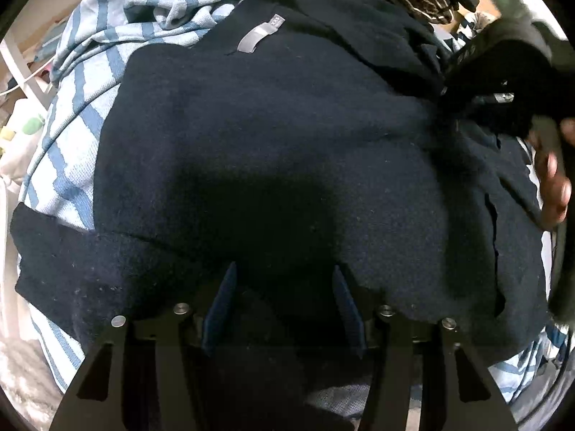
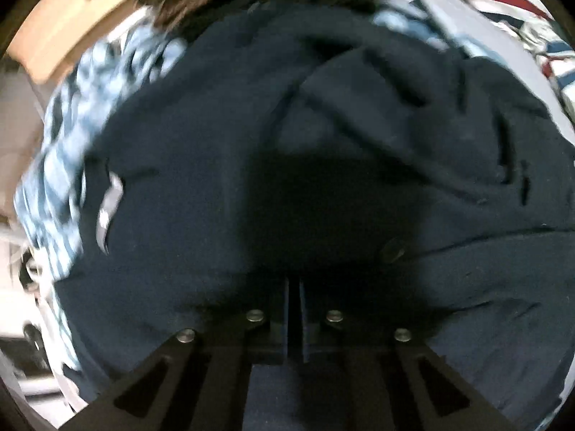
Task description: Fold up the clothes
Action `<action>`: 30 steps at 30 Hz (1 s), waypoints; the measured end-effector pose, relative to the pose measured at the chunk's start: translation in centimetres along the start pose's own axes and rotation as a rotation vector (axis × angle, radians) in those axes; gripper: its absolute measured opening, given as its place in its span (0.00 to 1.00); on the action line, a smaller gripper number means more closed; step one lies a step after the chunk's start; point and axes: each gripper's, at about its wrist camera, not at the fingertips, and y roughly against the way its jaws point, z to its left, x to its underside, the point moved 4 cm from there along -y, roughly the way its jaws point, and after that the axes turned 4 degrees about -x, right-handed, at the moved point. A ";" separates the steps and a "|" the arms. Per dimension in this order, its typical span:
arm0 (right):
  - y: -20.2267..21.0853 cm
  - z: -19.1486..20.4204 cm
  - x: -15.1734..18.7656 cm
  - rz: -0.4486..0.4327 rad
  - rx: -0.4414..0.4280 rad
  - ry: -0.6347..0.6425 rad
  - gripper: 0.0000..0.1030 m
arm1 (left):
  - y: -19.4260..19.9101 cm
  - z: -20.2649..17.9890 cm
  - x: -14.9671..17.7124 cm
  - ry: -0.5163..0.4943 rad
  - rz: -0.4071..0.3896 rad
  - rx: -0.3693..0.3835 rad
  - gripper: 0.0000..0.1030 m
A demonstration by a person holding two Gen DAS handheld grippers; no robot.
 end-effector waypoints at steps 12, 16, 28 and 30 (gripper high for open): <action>1.3 -0.9 -4.4 -0.118 -0.234 -0.175 0.55 | -0.4 -0.7 -0.8 0.032 -0.001 0.040 0.55; 5.3 -3.6 -0.7 -0.193 -0.405 -0.288 0.64 | -0.3 -1.6 -1.0 0.017 -0.010 0.020 0.55; 12.3 -25.5 18.7 -0.272 -0.221 -0.768 0.68 | 4.3 -9.0 -0.5 0.188 0.045 0.234 0.55; 13.3 -27.9 20.6 -0.313 -0.196 -0.843 0.68 | 4.7 -11.4 -2.7 0.108 0.029 0.227 0.55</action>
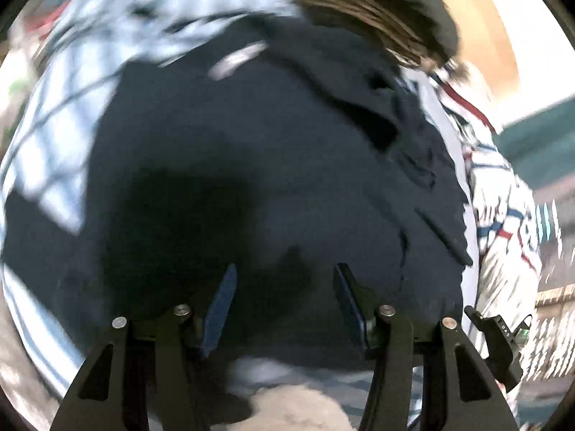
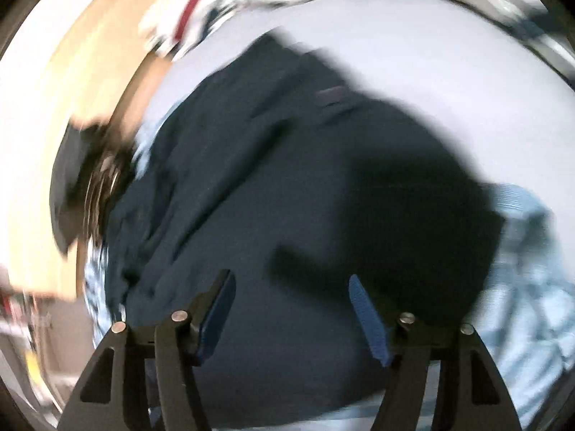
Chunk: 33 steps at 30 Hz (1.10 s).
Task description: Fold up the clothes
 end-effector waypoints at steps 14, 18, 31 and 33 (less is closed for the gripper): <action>-1.8 0.2 -5.2 0.058 0.198 0.331 0.52 | -6.3 -4.9 -0.1 -0.232 0.116 0.004 0.55; -3.5 1.5 -5.7 0.129 0.203 0.414 0.66 | -6.7 -4.5 0.6 -0.200 0.133 0.006 0.55; 3.9 -2.3 -7.6 -0.059 0.156 0.148 0.54 | -5.9 -3.2 1.6 -0.062 0.123 0.081 0.55; 2.7 -1.4 -6.3 0.046 0.118 0.249 0.54 | -5.7 -3.0 1.8 -0.039 0.118 0.102 0.55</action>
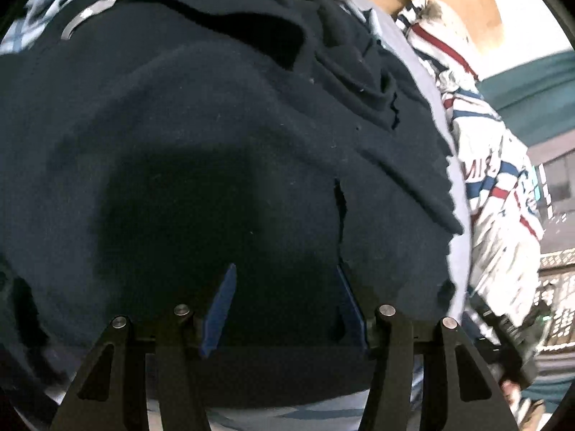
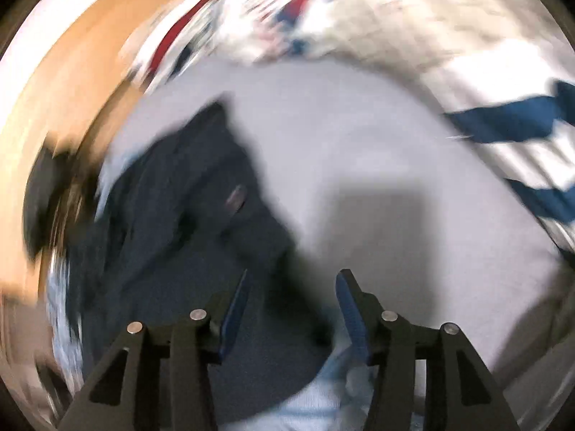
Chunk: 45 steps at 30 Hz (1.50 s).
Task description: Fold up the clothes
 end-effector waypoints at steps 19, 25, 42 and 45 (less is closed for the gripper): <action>0.0 -3.0 2.8 0.038 0.104 -0.217 0.59 | 1.4 4.2 1.2 0.165 -0.036 0.035 0.55; -0.4 0.1 1.2 0.053 0.029 -0.061 0.60 | 1.8 3.1 1.2 0.141 -0.051 0.041 0.55; -2.9 0.0 4.1 0.233 0.153 0.137 0.05 | 1.7 1.9 1.5 0.119 -0.050 0.072 0.55; -1.0 -0.9 4.8 0.201 0.157 0.085 0.05 | 1.7 2.2 1.4 0.127 -0.056 0.067 0.55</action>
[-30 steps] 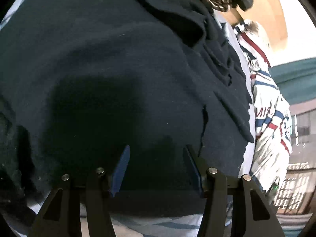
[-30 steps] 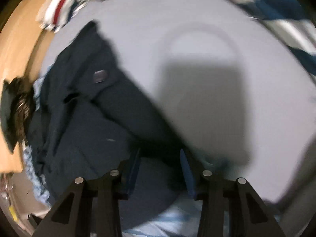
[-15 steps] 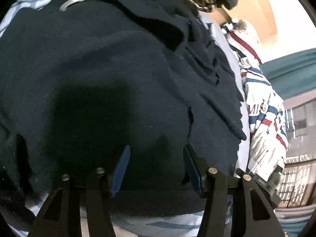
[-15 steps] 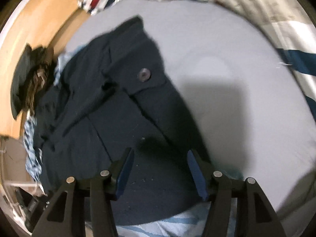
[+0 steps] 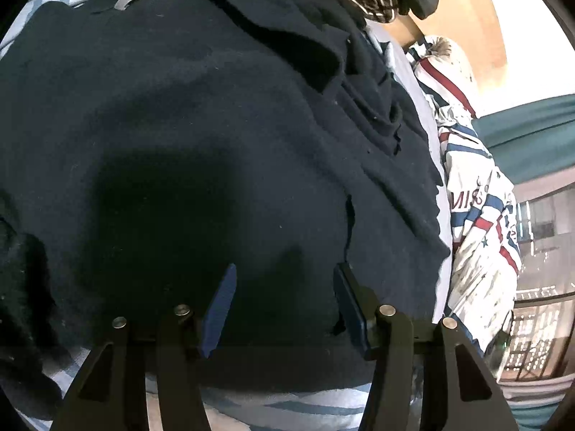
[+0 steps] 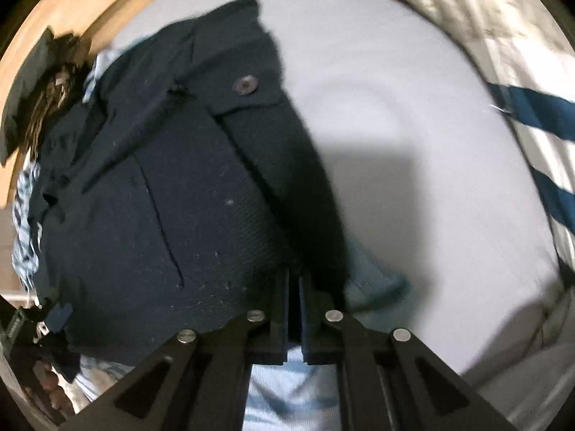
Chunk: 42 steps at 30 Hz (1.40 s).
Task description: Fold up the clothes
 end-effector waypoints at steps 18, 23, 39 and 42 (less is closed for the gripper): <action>3.1 4.1 -5.1 -0.133 -0.074 0.076 0.62 | 0.5 1.3 -1.2 0.060 -0.003 -0.044 0.55; -3.4 7.3 -9.3 -0.063 -0.095 0.108 0.66 | 0.7 1.3 -1.6 0.053 -0.010 -0.063 0.55; 0.5 0.4 -6.2 -0.122 0.127 -0.019 0.03 | 0.1 2.2 -0.3 0.062 0.023 -0.069 0.55; -0.7 -0.1 -7.3 -0.109 0.134 -0.049 0.03 | 0.2 2.4 -0.3 0.069 0.018 -0.078 0.55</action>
